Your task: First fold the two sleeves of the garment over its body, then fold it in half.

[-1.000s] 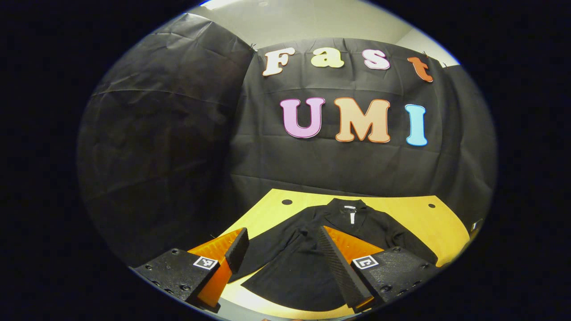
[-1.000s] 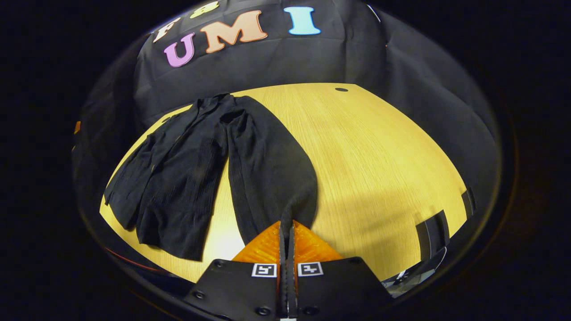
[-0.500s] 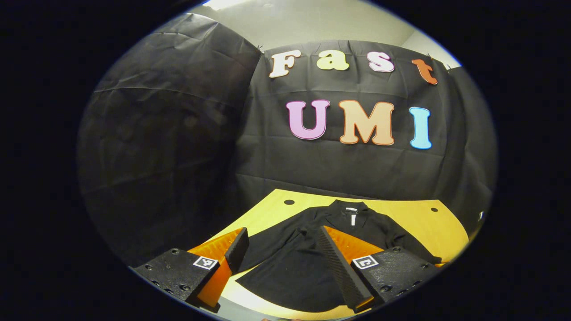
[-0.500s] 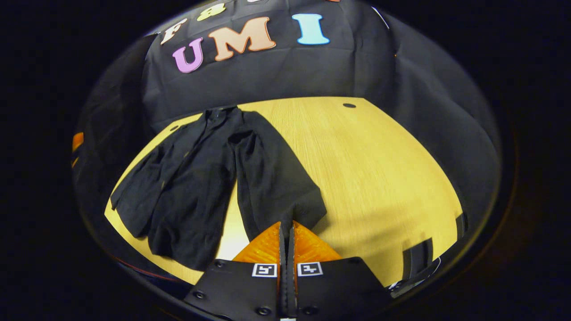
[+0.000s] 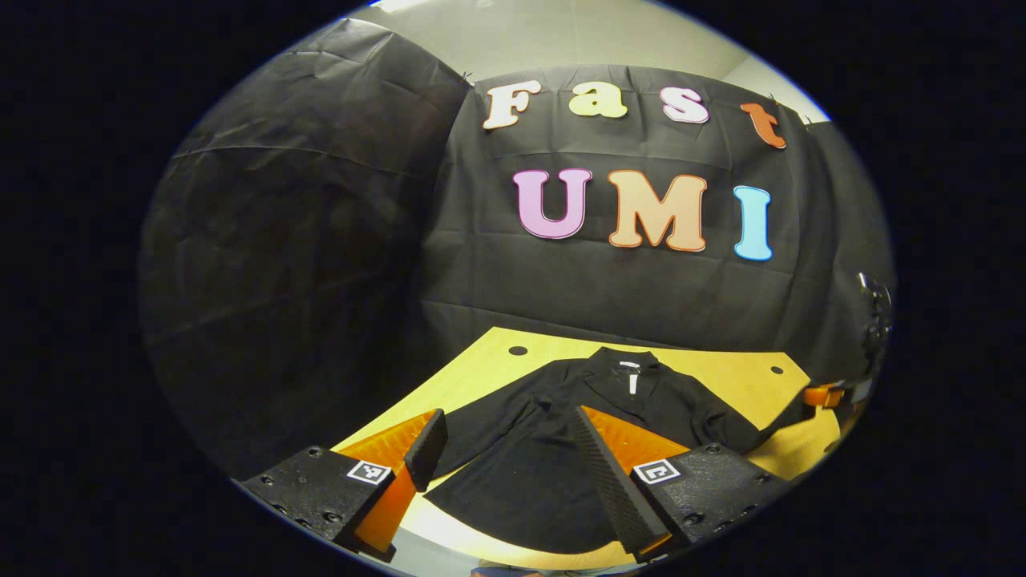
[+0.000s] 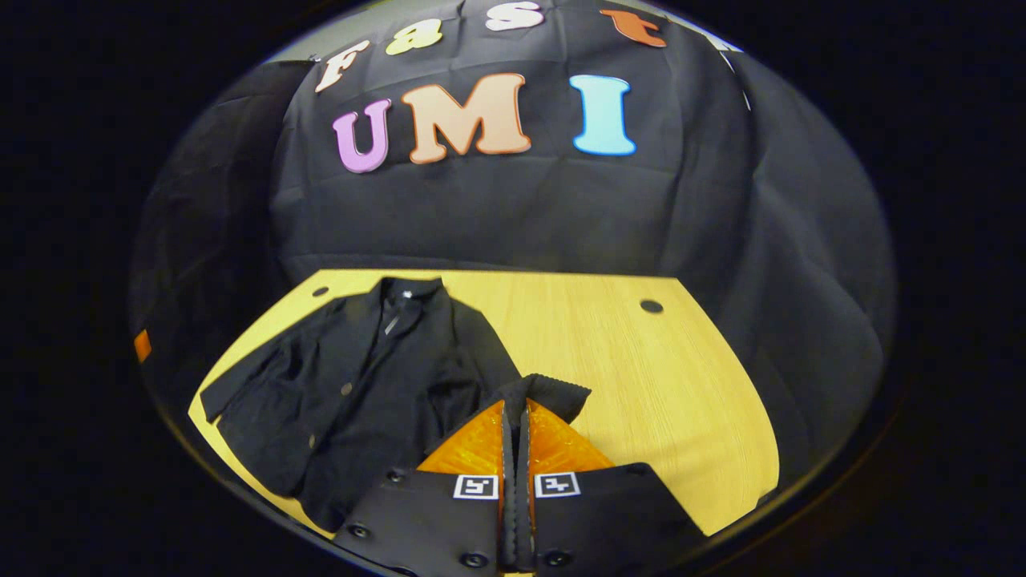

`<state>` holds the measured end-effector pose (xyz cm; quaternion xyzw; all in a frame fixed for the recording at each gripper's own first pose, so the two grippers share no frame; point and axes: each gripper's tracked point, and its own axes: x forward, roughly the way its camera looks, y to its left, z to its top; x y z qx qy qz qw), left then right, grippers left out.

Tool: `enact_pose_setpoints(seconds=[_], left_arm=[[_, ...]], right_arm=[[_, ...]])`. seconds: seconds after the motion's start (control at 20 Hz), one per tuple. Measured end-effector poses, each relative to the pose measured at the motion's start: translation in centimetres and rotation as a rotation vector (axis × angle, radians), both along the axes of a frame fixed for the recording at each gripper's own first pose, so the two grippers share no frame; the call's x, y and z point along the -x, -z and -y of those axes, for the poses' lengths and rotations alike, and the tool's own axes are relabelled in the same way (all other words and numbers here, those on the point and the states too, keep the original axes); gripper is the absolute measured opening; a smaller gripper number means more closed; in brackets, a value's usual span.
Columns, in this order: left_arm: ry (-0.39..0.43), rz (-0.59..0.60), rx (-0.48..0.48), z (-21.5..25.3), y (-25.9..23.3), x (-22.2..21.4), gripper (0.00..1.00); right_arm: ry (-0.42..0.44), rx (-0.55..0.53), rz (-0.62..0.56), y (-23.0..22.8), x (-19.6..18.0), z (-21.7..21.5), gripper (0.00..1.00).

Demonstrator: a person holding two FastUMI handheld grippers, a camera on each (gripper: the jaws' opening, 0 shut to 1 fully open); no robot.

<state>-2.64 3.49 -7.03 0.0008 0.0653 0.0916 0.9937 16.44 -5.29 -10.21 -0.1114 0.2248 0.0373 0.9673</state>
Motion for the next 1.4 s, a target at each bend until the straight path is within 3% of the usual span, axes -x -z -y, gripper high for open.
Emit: enact_pose_setpoints(seconds=[0.35, 0.65, 0.95, 1.4], left_arm=[[0.059, -0.041, -0.011, -3.3, 0.6, -3.2, 0.94], [0.115, -0.09, -0.015, -4.7, 1.5, -5.7, 0.94], [0.135, -0.141, -0.002, -6.1, 2.3, -7.4, 0.95], [0.091, -0.215, 0.044, -9.3, 4.8, -9.4, 0.96]], right_arm=[[-0.127, 0.021, 0.068, -3.7, -7.5, -13.3, 0.02], [-0.24, 0.075, 0.036, -1.9, -12.6, -23.9, 0.02], [-0.34, 0.127, -0.031, 2.7, -17.5, -32.8, 0.02], [-0.468, 0.199, -0.193, 13.5, -19.3, -40.9, 0.02]])
